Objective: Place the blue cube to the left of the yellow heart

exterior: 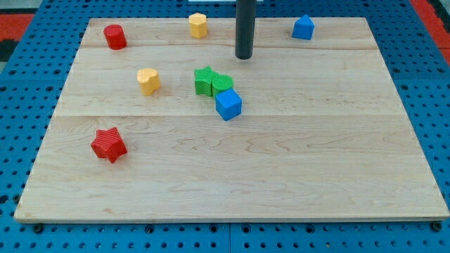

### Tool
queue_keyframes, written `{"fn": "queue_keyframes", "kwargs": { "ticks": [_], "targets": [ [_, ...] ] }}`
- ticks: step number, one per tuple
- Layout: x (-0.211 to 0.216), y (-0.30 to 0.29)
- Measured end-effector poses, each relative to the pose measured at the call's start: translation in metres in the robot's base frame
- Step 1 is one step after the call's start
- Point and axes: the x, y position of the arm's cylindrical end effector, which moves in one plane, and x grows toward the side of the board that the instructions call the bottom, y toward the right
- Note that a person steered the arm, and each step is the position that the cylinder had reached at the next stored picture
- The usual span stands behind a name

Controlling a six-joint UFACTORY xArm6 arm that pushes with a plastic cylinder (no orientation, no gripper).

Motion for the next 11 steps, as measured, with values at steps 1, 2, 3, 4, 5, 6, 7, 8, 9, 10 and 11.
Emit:
{"fn": "queue_keyframes", "kwargs": {
  "ticks": [1,2,3,4,5,6,7,8,9,10,11],
  "targets": [
    [0.000,0.000],
    [0.000,0.000],
    [0.000,0.000],
    [0.000,0.000],
    [0.023,0.000],
    [0.046,-0.021],
    [0.083,-0.017],
    [0.134,-0.025],
    [0.135,0.034],
    [0.183,-0.006],
    [0.162,-0.083]
  ]
}}
